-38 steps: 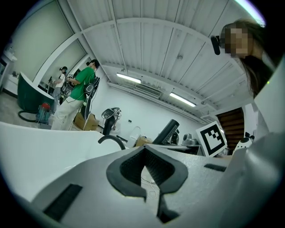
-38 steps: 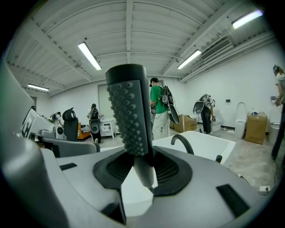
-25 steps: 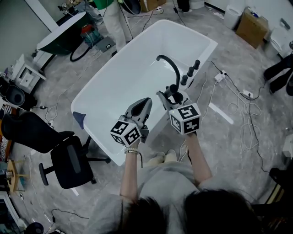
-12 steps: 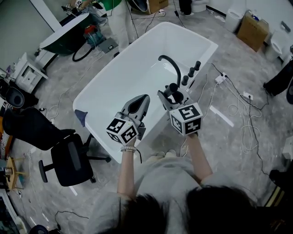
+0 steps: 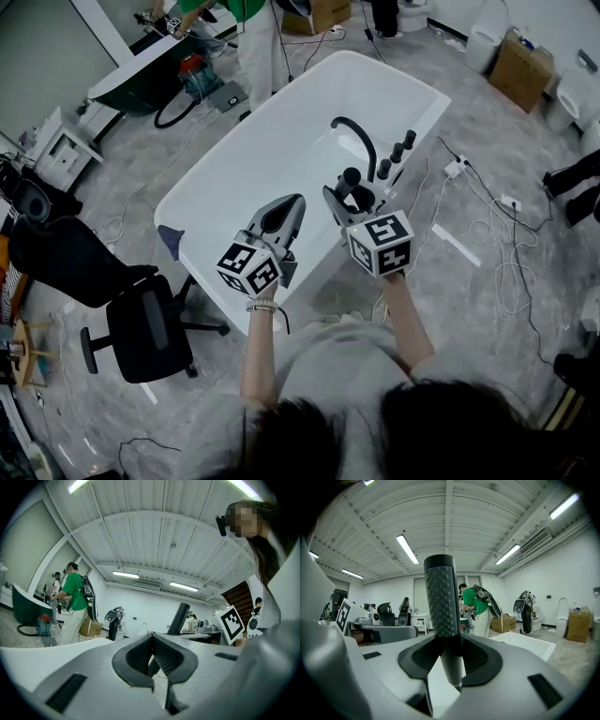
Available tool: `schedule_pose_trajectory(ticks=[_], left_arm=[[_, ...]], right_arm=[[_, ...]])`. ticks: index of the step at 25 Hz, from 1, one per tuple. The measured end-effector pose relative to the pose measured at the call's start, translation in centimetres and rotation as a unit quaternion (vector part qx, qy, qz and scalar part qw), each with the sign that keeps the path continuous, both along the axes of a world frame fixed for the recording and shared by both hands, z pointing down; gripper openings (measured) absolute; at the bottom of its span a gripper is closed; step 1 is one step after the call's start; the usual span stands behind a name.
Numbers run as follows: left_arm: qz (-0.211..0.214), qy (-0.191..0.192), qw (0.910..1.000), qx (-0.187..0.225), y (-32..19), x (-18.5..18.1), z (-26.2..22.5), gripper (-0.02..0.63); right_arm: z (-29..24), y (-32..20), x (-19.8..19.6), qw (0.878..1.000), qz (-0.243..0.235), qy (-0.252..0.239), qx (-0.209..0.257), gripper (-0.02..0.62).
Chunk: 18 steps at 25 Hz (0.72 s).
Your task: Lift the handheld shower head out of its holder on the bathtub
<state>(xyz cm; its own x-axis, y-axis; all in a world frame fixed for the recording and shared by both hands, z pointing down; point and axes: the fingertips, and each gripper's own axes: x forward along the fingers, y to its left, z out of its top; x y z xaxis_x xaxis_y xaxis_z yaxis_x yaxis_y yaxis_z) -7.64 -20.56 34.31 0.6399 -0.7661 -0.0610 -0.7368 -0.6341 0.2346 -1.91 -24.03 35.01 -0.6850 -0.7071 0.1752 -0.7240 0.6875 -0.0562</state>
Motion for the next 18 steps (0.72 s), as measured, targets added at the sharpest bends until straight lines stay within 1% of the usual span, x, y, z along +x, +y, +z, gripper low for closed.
schedule_pose_trajectory(ticks=[4,7,18], left_arm=[[0.006,0.001,1.0000,-0.001,-0.1,-0.1,0.1,0.005],[0.014,0.001,0.9999,-0.001,-0.4,0.5,0.2,0.005],[0.034,0.007,0.9994,0.000,-0.5,1.2,0.2,0.005]], right_arm=[[0.0,-0.1,0.1,1.000,0.006,-0.007,-0.002,0.133],[0.1,-0.3,0.5,1.000,0.009,-0.009,-0.003,0.133],[-0.2,-0.2,1.0,1.000,0.019,-0.006,0.003,0.133]])
